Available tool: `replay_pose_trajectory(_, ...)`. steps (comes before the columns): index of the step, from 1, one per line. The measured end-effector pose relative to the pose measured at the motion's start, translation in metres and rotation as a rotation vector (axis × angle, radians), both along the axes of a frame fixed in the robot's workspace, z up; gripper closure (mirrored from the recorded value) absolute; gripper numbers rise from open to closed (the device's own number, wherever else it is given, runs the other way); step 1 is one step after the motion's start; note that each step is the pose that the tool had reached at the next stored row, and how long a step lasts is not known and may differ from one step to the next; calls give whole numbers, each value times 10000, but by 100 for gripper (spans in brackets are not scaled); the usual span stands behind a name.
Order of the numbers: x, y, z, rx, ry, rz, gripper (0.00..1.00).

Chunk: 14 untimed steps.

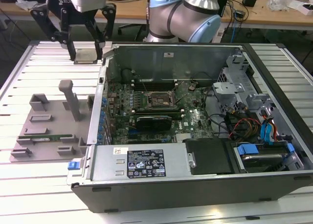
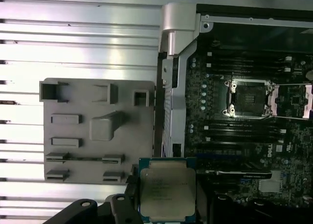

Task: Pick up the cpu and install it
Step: 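Pick up the cpu and move it towards the insertion slot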

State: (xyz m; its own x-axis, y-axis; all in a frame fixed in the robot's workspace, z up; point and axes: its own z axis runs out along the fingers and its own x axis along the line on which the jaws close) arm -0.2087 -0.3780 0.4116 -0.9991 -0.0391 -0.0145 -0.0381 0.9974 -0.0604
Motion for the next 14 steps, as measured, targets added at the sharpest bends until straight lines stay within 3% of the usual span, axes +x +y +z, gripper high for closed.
replay_pose_trajectory(9, 370, 16, -66, -1, 70, 1, 45)
replay_pose_trajectory(11, 477, 18, -85, -1, 87, -2, 45)
replay_pose_trajectory(14, 748, 20, -132, -1, 122, -1, 45)
